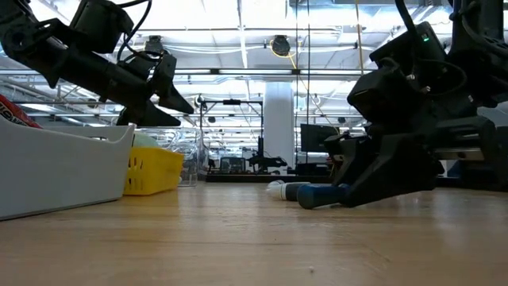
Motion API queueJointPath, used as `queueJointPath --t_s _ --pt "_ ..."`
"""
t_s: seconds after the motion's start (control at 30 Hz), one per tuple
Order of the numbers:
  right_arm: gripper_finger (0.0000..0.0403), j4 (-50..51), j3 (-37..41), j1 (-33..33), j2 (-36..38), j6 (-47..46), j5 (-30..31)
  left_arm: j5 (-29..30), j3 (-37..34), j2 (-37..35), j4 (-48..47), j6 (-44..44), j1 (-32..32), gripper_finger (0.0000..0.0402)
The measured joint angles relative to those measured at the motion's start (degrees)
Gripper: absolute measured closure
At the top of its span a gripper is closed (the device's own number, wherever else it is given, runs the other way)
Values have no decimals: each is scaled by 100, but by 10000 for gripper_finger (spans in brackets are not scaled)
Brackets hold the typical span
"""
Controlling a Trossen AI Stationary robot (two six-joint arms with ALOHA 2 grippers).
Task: Pick & Place Food Item
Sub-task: Put the right blue food coloring bottle into the transparent bin
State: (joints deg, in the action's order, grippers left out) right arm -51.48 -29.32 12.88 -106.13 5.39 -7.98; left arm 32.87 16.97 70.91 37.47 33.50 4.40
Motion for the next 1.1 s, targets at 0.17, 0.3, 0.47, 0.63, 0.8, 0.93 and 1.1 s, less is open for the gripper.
queueJointPath --t_s 0.17,0.3,0.47,0.63,0.8,0.93,1.1 --pt "334 -9 0 -13 2 21 -6 1 0 0 2 -2 2 176" --pt "335 72 6 -17 123 28 42 -1 0 0 2 -2 0 176" --pt "326 765 9 -21 804 253 68 1 0 0 4 -3 1 176" --pt "338 1461 9 -22 1745 575 470 -1 0 0 4 -23 0 176" --pt "331 1882 9 -157 2630 882 1237 1 0 0 3 -33 1 176" --pt "330 2127 9 -388 3204 529 1926 -95 0 0 13 -146 -5 176" --pt "338 2543 9 -681 3579 -394 1992 -951 7 0 432 -744 -172 176"
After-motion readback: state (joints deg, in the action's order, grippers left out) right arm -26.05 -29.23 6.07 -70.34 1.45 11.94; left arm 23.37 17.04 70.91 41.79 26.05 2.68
